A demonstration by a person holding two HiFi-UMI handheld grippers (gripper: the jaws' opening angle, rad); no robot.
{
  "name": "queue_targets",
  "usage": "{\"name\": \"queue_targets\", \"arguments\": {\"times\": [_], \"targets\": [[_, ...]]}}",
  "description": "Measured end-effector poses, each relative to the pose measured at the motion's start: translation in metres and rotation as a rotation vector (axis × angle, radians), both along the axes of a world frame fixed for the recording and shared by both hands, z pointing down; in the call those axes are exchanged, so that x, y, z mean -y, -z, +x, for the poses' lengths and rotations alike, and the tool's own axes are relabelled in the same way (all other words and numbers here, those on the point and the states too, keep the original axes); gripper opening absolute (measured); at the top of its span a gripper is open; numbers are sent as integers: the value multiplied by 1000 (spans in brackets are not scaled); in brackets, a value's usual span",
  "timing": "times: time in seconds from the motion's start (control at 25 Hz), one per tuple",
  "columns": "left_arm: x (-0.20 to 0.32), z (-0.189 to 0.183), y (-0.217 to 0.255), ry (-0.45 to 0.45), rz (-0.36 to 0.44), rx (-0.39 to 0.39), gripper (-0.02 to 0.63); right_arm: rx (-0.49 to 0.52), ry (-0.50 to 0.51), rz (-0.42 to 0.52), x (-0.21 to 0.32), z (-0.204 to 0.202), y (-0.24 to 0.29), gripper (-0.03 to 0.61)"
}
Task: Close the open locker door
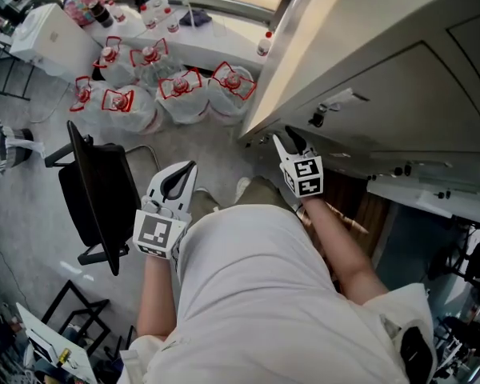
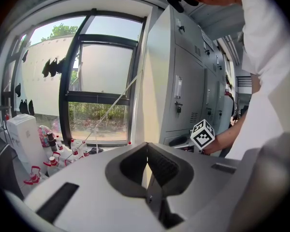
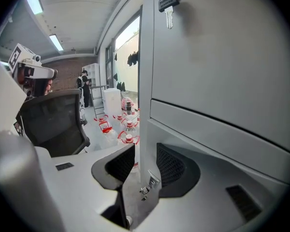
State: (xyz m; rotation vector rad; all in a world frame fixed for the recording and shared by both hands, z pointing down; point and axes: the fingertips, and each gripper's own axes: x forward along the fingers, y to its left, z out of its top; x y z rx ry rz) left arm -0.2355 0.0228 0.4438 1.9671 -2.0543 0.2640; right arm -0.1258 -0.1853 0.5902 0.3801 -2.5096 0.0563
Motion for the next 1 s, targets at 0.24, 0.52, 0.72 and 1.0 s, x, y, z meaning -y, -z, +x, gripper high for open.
{"name": "queue_targets", "arguments": {"times": [0.24, 0.52, 0.72, 1.0], "targets": [[-1, 2, 0, 15, -6, 7, 5, -1, -3, 4, 8, -2, 0, 147], [-3, 4, 2, 11, -9, 5, 5, 8, -15, -18, 4, 2, 3, 156], [4, 11, 3, -34, -5, 4, 5, 38, -24, -32, -6, 10, 16, 155], [19, 26, 5, -140, 7, 2, 5, 110, -50, -45, -26, 29, 52, 130]]}}
